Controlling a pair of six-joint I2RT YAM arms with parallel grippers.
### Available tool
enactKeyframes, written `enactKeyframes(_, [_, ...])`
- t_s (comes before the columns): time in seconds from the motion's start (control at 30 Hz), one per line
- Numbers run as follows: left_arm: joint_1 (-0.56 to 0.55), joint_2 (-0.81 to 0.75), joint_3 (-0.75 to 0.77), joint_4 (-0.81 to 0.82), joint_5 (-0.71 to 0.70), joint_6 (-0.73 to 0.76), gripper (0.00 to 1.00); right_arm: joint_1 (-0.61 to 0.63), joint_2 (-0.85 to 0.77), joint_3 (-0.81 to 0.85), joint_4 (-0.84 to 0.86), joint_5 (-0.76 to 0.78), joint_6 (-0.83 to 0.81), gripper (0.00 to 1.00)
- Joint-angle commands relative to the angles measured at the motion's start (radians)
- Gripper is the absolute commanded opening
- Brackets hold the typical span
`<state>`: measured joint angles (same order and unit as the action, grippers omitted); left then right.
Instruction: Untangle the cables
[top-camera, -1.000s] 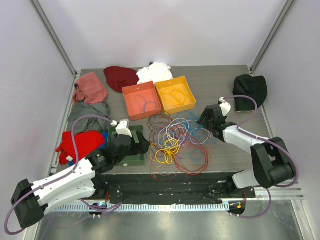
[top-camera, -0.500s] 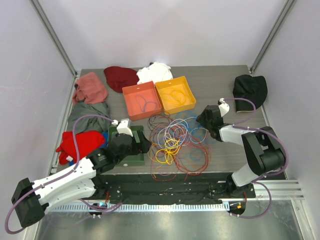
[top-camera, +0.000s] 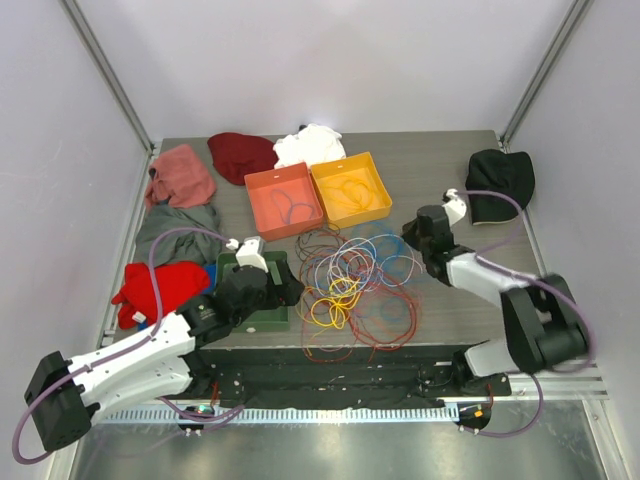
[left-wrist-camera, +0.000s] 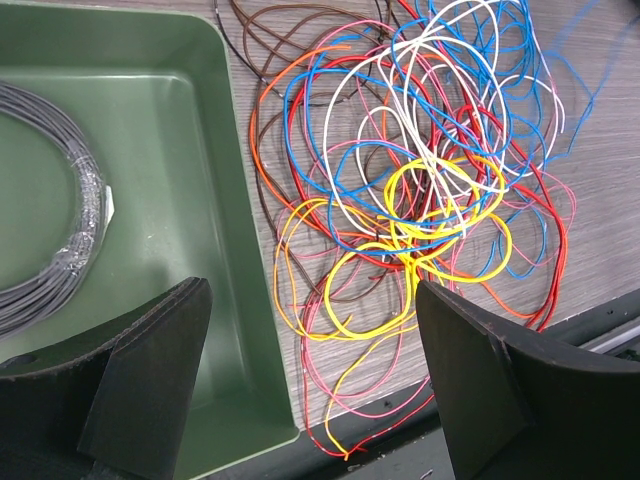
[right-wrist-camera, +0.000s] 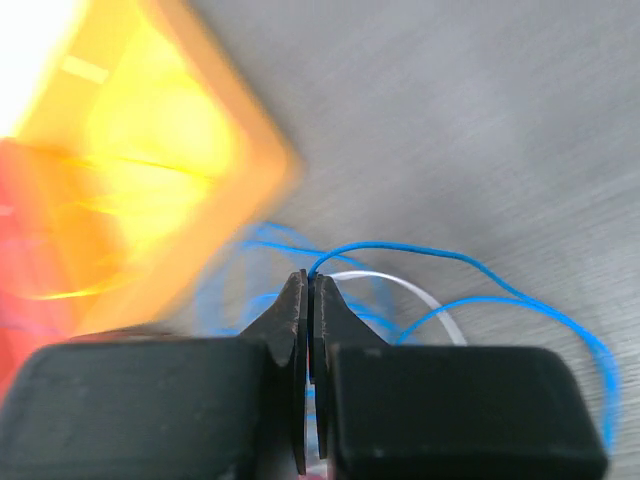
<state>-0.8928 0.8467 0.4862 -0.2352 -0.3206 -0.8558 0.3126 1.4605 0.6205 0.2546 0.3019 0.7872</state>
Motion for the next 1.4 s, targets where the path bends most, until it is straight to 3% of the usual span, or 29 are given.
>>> enactKeyframes(0.0, [-0.005, 0.003, 0.043, 0.045, -0.011, 0.020, 0.88, 0.045, -0.309, 0.074, -0.067, 0.009, -0.054, 0.01])
enactKeyframes(0.1, [-0.005, -0.005, 0.043, 0.062, -0.035, 0.026, 0.89, 0.109, -0.460, 0.220, -0.164, 0.002, -0.132, 0.01])
enactKeyframes(0.23, [-0.005, -0.018, 0.045, 0.125, -0.048, 0.043, 0.98, 0.181, -0.494, 0.502, -0.302, -0.067, -0.190, 0.01])
enactKeyframes(0.53, [-0.005, -0.073, 0.091, 0.232, 0.012, 0.153, 1.00, 0.256, -0.396, 0.976, -0.445, -0.248, -0.169, 0.01])
enactKeyframes(0.8, [-0.005, -0.097, 0.084, 0.531, 0.182, 0.257, 1.00, 0.256, -0.261, 1.364, -0.505, -0.391, -0.129, 0.01])
enactKeyframes(0.97, [-0.005, -0.008, 0.121, 0.649, 0.276, 0.250, 1.00, 0.258, -0.273, 1.306, -0.491, -0.420, -0.082, 0.01])
enactKeyframes(1.13, [-0.006, 0.086, 0.135, 0.896, 0.316, 0.273, 1.00, 0.257, -0.302, 1.193, -0.468, -0.445, -0.025, 0.01])
enactKeyframes(1.37, [-0.006, 0.255, 0.245, 1.011, 0.416, 0.305, 1.00, 0.258, -0.334, 1.102, -0.457, -0.461, 0.001, 0.01])
